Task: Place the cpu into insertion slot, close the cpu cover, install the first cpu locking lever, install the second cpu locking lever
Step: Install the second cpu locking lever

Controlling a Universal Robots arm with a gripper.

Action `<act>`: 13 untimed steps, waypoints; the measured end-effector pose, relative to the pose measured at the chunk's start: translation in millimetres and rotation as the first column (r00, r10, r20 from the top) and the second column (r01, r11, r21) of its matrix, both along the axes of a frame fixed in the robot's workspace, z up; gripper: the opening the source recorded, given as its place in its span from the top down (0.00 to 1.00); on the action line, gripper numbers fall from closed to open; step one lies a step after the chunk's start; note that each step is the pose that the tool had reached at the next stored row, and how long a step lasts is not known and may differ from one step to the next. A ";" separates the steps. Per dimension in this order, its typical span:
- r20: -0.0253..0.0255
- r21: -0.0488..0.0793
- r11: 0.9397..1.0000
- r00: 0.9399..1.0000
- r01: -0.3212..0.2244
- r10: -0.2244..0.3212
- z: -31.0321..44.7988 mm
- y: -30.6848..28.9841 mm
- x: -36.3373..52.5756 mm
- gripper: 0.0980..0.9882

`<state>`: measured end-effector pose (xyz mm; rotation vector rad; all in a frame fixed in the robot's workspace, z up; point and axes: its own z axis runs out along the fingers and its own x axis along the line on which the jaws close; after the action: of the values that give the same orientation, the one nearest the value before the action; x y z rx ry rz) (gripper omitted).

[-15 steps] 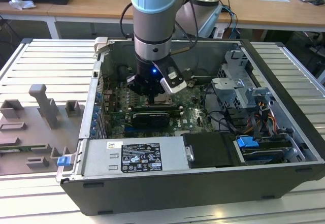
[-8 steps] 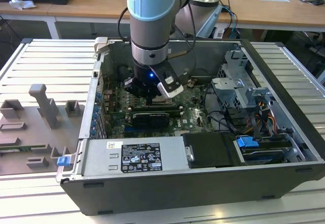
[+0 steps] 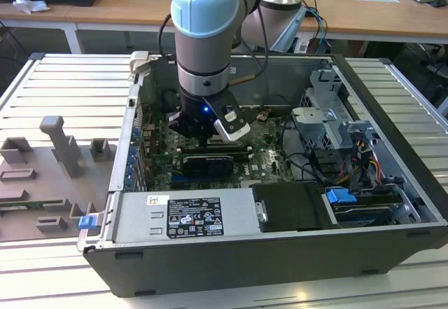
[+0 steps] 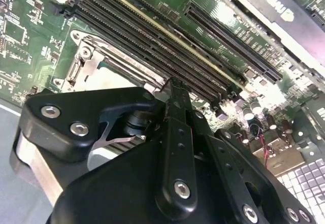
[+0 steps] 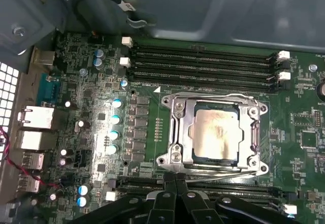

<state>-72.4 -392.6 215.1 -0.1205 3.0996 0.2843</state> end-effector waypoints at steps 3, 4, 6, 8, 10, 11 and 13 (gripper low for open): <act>0.000 0.009 1.000 1.000 0.000 0.000 -4.3 -1.1 -0.1 0.99; 0.000 0.011 1.000 1.000 -0.001 0.001 -5.6 -1.4 -0.1 0.99; 0.000 0.018 1.000 1.000 -0.001 0.001 -8.7 -2.4 -0.6 0.99; 0.000 0.025 1.000 1.000 -0.002 0.002 -10.2 -3.1 -1.3 0.99; 0.000 0.043 0.999 1.000 -0.003 0.003 -13.4 -4.6 -3.1 0.99; 0.000 0.057 0.998 1.000 -0.004 0.004 -13.8 -4.6 -3.9 0.99; 0.000 0.070 0.998 1.000 -0.005 0.005 -14.6 -4.6 -5.3 0.99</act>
<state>-77.7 -397.2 200.4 -0.1270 3.0852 0.3932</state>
